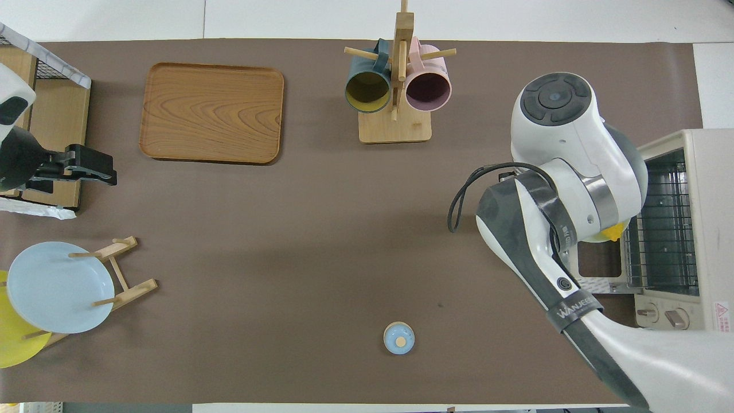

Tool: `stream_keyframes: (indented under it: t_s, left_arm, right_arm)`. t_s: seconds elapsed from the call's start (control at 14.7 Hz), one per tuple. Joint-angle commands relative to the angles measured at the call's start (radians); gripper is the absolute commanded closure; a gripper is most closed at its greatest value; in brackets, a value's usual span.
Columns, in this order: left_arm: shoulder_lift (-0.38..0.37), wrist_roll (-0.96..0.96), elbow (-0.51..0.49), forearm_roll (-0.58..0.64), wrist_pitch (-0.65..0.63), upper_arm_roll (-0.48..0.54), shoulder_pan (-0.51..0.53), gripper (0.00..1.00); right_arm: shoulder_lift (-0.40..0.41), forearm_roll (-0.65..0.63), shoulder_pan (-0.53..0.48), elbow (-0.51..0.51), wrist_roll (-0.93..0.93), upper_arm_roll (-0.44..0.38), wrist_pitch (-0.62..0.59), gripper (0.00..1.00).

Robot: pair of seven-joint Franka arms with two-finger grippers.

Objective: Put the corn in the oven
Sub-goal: 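Insert the corn into the oven and open the right gripper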

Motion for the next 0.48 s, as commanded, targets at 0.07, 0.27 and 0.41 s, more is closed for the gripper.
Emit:
stream_keyframes:
  t_s: [0.07,0.27,0.41]
  left_arm:
    - [-0.012,0.007,-0.015,-0.005,0.006,-0.015,0.01,0.0]
    - [-0.013,0.009,-0.006,-0.005,0.002,-0.013,0.01,0.0]
    - [-0.009,0.009,0.032,-0.002,-0.058,-0.01,0.008,0.0]
  right_arm:
    - [-0.061,-0.012,-0.111,-0.123,-0.071,0.01,0.092,1.0]
    - [-0.068,-0.013,-0.125,-0.138,-0.072,0.01,0.08,1.0]
    - [-0.072,-0.028,-0.134,-0.143,-0.072,0.01,0.072,1.0]
